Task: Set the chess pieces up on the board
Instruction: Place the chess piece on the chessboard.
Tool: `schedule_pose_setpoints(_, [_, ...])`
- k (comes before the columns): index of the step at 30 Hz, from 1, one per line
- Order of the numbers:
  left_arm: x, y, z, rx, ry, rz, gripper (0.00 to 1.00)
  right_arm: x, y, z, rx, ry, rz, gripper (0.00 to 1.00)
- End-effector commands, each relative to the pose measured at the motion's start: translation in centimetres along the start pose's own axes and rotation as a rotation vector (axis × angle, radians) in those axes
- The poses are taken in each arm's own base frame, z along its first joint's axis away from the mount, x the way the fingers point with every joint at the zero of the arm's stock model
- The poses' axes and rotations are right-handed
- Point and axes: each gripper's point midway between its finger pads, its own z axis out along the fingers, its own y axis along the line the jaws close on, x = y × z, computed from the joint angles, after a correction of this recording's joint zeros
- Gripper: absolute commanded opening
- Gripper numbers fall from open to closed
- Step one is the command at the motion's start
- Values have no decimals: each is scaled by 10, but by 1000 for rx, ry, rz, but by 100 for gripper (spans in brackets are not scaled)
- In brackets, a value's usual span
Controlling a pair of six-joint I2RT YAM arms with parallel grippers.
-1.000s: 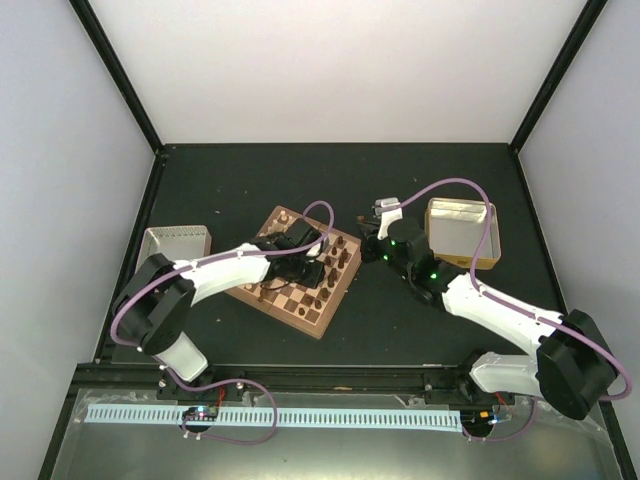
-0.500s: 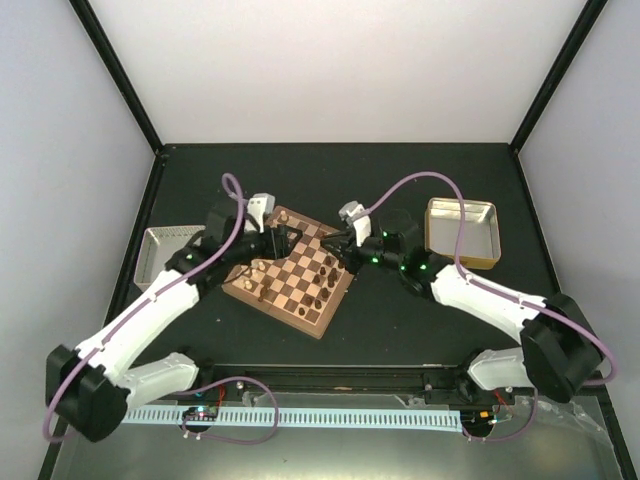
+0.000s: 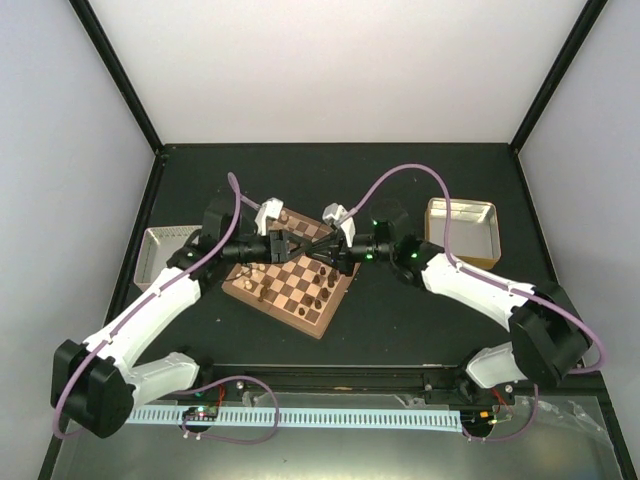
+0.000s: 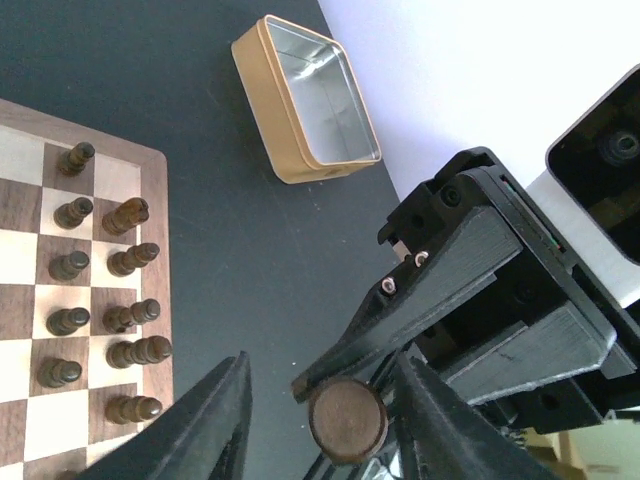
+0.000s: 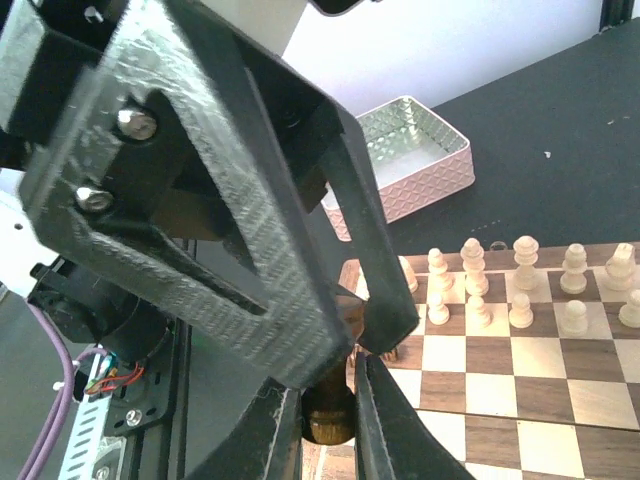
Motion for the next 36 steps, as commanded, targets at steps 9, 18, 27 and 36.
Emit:
schedule_pose_setpoints(9, [-5,-11,-3,102,9,-52,13,-10,7,2,-30,-10,-24,7])
schedule_pose_setpoints(18, [-28,-40,-19,220,-84,-142,11,-41,16,-14,-64,-217,275,46])
schedule_pose_setpoints(27, [-62,-73,-37,340,-226,-164,11,-85,27,-43,-233,-496,668,61])
schedule_pose_setpoints(36, [-64,-83,-43,396,-235,-183,11,-94,23,-41,-279,-512,807,55])
